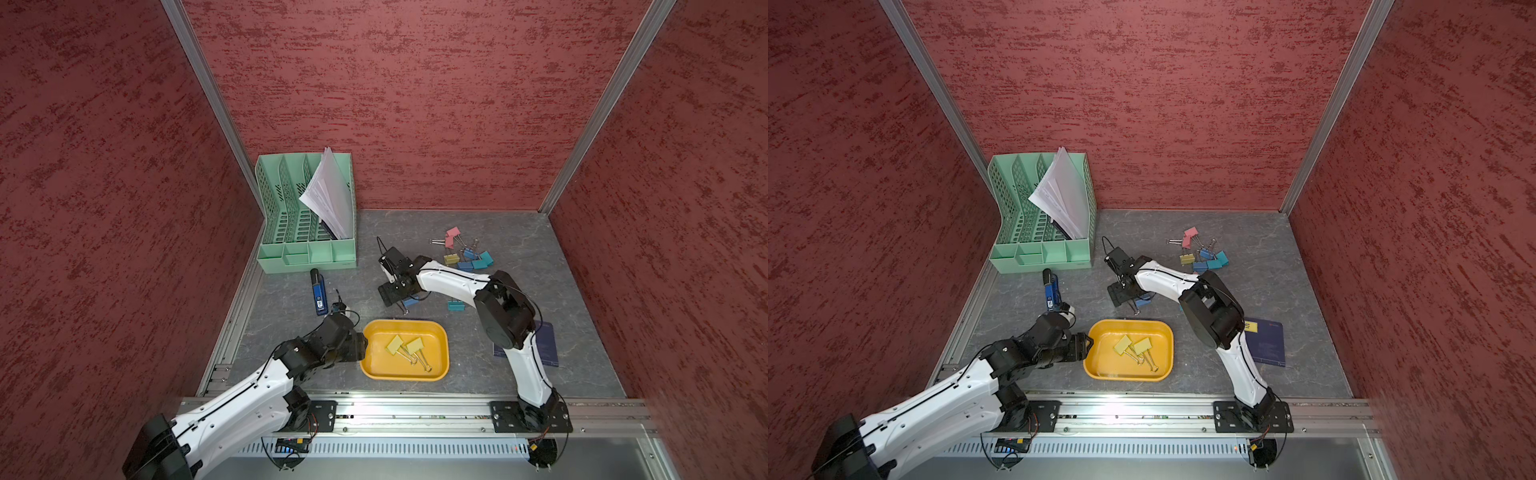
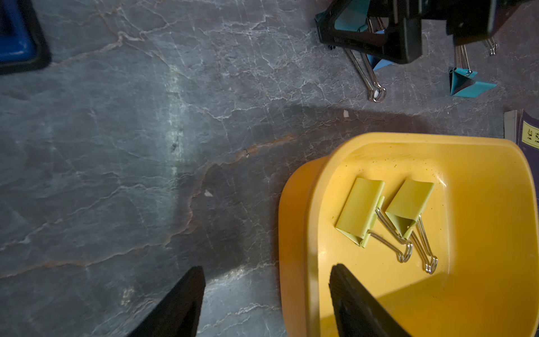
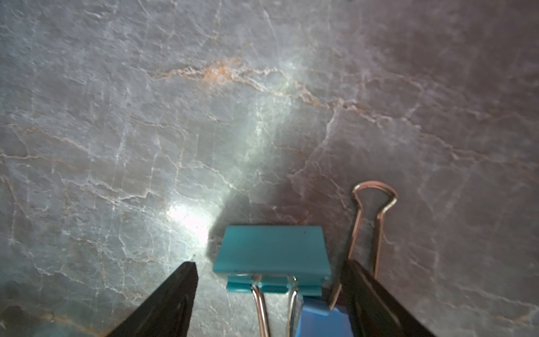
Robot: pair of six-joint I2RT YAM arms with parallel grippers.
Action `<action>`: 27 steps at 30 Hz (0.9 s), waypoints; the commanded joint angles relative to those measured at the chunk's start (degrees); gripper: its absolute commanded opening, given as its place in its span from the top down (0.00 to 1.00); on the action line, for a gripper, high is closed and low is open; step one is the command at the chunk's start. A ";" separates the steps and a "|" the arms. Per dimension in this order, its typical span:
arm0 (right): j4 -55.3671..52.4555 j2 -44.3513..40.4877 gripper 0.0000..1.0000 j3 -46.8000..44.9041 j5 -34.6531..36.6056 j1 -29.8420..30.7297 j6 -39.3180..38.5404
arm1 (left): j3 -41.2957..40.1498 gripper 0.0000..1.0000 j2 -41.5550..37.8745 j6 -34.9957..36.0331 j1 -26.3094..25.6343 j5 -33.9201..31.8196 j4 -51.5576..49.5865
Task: Put the binder clips in the storage box
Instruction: Pick up the binder clip at the center of the board.
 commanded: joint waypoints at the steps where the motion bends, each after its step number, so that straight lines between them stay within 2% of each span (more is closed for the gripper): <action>1: 1.18 2.09 0.20 1.72 -0.45 -0.21 0.28 | -0.45 0.28 0.07 0.46 -0.26 -0.44 0.52; 6: 0.62 2.80 0.36 2.56 0.40 -0.21 0.11 | -0.42 0.28 0.04 0.41 -0.34 -0.52 0.52; 13: 0.11 1.86 0.48 2.26 3.63 -0.23 -0.25 | -0.38 0.28 0.07 0.48 -0.31 -0.59 0.57; 20: -0.57 -2.60 0.50 2.95 5.78 -0.22 -1.64 | -0.38 0.28 0.11 0.47 -0.26 -0.57 0.54; 27: -2.35 -6.01 0.47 3.35 6.57 -0.33 -2.70 | -0.37 0.28 0.11 0.42 -0.29 -0.53 0.55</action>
